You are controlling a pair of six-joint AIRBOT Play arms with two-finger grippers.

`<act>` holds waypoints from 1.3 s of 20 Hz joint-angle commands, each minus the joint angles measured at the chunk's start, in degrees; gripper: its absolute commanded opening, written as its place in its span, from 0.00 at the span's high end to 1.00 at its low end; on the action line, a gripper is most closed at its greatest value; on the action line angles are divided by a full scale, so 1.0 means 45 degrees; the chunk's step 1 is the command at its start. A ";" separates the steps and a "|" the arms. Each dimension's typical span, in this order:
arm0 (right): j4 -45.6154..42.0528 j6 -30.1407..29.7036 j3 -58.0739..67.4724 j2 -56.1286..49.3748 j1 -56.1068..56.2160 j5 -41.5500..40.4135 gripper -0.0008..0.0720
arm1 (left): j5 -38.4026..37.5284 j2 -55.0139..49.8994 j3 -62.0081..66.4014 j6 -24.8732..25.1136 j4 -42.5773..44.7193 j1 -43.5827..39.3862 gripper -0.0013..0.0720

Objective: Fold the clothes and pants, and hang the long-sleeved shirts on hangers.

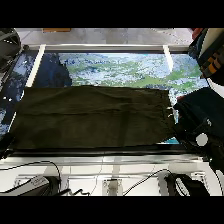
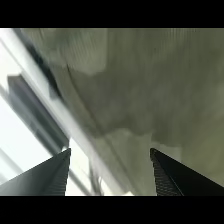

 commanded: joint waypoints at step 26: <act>0.0141 -0.1617 0.2531 0.3920 0.0000 0.1375 0.94 | 0.5362 0.3997 0.0855 0.2380 -0.1996 -0.1481 0.96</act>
